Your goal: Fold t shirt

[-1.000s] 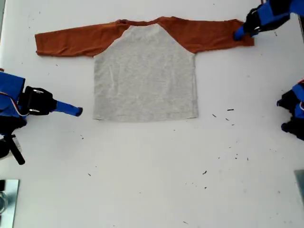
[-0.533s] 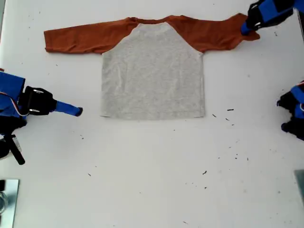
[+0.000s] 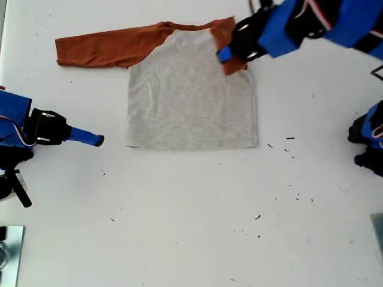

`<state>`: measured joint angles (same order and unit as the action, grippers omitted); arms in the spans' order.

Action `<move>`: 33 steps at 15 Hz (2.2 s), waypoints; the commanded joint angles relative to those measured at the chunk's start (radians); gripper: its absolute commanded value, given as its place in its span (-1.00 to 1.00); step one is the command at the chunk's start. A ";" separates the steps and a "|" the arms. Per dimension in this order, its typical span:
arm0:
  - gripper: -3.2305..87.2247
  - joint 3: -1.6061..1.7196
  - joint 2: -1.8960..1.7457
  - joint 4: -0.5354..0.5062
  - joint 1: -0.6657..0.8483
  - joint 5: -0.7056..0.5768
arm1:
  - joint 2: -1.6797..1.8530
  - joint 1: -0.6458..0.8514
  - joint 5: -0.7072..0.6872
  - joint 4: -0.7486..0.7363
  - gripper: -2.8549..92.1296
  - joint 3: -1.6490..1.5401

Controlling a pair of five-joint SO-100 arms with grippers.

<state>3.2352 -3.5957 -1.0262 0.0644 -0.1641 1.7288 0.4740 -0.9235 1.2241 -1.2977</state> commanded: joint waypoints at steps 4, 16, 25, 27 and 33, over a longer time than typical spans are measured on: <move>-0.94 0.009 -0.009 -0.002 0.003 -0.003 | -0.003 -0.138 0.054 0.112 -0.45 0.324; -0.94 -0.110 0.112 0.006 0.052 0.359 | 1.655 -0.064 0.463 0.028 -0.87 -1.786; -0.88 -1.227 1.220 -0.548 0.940 0.117 | 1.773 -0.063 0.417 0.106 -0.87 -1.809; -0.38 -1.195 1.327 -0.540 1.054 0.101 | 1.773 -0.066 0.407 0.104 -0.87 -1.809; -0.19 -1.147 1.549 -0.443 1.236 0.077 | 1.773 -0.080 0.394 0.106 -0.87 -1.809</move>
<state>2.0939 -2.0509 -1.4788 1.2655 -0.0752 3.4867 0.4065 -0.5031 1.3315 -3.0480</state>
